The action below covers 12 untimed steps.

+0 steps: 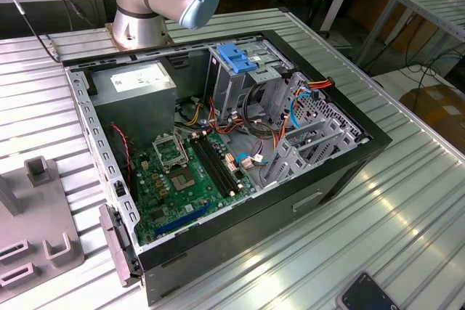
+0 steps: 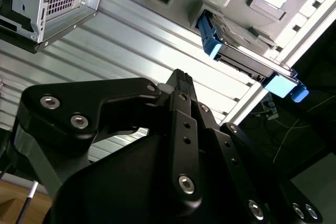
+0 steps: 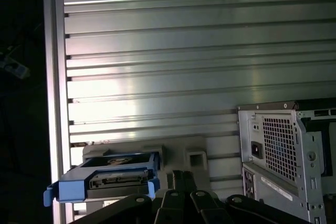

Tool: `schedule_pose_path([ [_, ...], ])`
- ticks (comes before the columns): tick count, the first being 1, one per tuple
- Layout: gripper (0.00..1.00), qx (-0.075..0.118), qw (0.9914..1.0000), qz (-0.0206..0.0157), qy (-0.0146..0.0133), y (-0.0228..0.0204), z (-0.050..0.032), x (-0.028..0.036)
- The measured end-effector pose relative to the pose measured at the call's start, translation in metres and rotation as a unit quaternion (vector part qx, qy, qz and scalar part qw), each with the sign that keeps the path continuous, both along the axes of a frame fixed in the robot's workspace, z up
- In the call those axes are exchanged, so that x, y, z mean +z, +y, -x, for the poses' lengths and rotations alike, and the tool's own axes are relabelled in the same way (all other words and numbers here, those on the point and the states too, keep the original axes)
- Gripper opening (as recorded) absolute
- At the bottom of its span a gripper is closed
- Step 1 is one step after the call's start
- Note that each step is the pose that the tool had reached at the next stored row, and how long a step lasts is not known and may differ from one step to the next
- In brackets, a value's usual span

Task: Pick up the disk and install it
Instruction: 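Reach for the disk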

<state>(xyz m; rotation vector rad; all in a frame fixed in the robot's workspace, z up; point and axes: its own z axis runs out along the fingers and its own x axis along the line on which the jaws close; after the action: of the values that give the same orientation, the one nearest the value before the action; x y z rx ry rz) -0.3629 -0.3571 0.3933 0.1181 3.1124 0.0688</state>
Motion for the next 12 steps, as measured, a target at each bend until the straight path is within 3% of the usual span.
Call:
schedule_pose_path([
  [10, 0.10, 0.000, 1.00000, 0.0001, 0.0000, -0.0001, 0.0131, 0.0000],
  [12, 0.10, 0.000, 1.00000, 0.0015, -0.0001, 0.0000, 0.0144, 0.0001],
])
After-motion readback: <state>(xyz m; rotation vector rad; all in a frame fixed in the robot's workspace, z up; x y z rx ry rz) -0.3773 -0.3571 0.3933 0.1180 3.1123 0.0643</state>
